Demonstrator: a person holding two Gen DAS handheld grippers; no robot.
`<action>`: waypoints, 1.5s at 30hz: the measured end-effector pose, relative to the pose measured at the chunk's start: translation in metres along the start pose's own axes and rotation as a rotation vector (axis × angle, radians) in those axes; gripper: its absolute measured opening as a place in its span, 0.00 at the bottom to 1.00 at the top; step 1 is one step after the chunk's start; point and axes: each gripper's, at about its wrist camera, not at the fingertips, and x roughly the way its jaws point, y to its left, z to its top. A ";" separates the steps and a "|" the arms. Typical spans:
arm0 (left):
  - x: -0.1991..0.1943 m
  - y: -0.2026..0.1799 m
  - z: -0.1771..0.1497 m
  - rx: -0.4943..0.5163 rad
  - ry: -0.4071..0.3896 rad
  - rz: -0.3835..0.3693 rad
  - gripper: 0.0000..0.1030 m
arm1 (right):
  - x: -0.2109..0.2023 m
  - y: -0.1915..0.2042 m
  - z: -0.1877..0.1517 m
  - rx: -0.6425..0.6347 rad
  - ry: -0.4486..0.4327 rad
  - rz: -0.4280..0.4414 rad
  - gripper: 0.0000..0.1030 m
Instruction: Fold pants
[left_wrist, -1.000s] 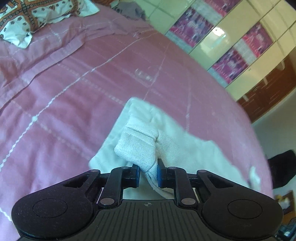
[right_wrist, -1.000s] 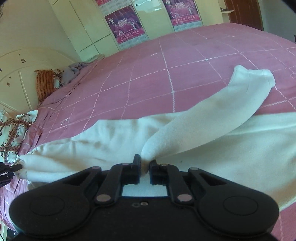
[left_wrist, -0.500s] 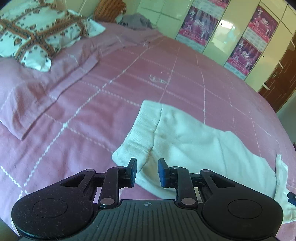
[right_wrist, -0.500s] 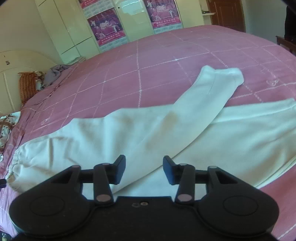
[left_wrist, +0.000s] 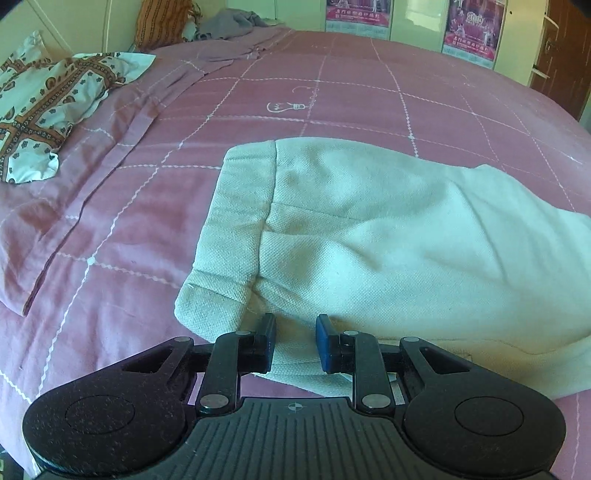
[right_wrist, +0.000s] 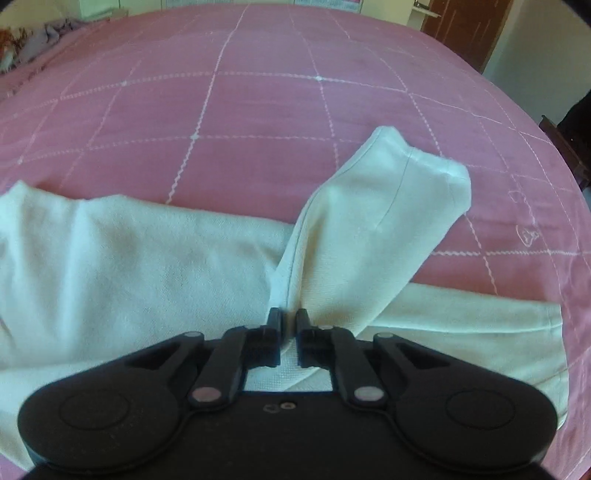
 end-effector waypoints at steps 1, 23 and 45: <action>-0.001 0.004 0.000 -0.020 -0.001 -0.017 0.24 | -0.016 -0.009 -0.011 0.029 -0.028 0.023 0.03; 0.008 0.021 -0.001 -0.107 0.014 -0.077 0.24 | 0.000 -0.062 -0.002 -0.062 -0.059 -0.060 0.02; 0.010 0.017 0.003 -0.093 0.032 -0.070 0.24 | -0.011 -0.065 -0.033 -0.355 -0.145 -0.130 0.62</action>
